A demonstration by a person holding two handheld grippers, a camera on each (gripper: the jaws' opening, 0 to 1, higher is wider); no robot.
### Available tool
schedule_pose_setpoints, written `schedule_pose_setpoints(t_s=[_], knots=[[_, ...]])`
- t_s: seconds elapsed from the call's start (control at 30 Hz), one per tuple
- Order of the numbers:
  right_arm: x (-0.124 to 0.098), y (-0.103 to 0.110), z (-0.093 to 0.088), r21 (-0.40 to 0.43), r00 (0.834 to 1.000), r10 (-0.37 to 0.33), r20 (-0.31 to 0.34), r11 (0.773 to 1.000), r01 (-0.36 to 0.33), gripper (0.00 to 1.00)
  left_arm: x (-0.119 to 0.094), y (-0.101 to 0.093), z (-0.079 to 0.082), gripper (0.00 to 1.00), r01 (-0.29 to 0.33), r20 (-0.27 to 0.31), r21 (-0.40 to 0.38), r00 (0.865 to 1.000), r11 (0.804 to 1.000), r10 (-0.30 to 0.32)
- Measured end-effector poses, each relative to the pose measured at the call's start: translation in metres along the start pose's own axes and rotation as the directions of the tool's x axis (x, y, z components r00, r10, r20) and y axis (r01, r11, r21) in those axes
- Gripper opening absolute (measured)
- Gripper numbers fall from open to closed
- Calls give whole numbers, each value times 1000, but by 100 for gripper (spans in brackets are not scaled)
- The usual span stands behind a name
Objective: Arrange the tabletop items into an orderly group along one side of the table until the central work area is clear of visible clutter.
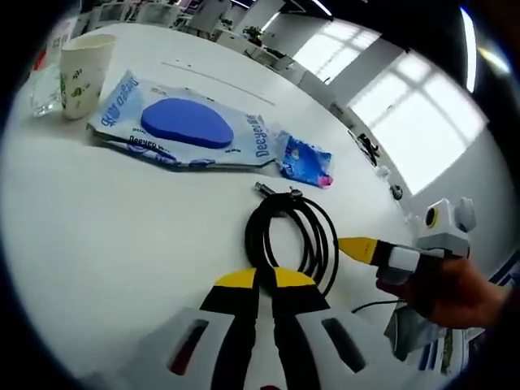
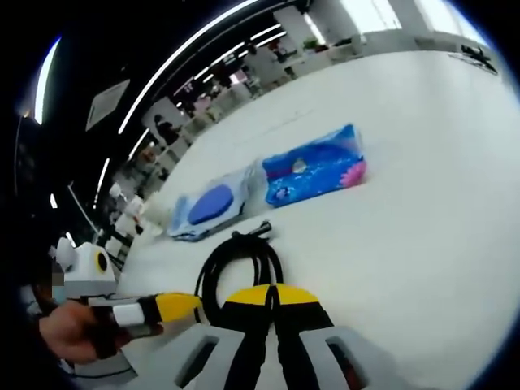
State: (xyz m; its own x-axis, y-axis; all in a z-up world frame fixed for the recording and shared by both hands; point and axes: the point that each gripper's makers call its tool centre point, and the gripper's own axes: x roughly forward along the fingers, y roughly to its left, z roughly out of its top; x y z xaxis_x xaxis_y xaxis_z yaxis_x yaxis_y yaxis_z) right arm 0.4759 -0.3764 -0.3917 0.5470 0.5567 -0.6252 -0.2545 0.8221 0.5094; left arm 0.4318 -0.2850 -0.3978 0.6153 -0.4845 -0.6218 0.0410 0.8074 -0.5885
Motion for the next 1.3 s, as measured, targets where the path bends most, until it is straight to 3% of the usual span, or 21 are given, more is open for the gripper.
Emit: schedule_pose_setpoints(t_s=[0.57,0.87,1.03,1.1,1.3], knots=[[0,-13,18,28,999,-30,30,999,29,0,11,-10,12,1,-4,23,-71,1000,997,5],[-9,-15,19,18,998,-39,44,999,38,2,4,0,16,10,-3,21,-19,1000,1000,4],[-18,-14,17,1,998,-45,51,999,45,5,-9,4,16,12,-7,30,1,1000,1000,7],[-22,-13,16,-7,997,-46,55,999,46,6,-16,14,16,12,-14,40,-6,999,1000,14],[-35,-10,19,-79,998,-36,60,996,40,11,-53,35,21,14,-52,82,25,995,998,50]])
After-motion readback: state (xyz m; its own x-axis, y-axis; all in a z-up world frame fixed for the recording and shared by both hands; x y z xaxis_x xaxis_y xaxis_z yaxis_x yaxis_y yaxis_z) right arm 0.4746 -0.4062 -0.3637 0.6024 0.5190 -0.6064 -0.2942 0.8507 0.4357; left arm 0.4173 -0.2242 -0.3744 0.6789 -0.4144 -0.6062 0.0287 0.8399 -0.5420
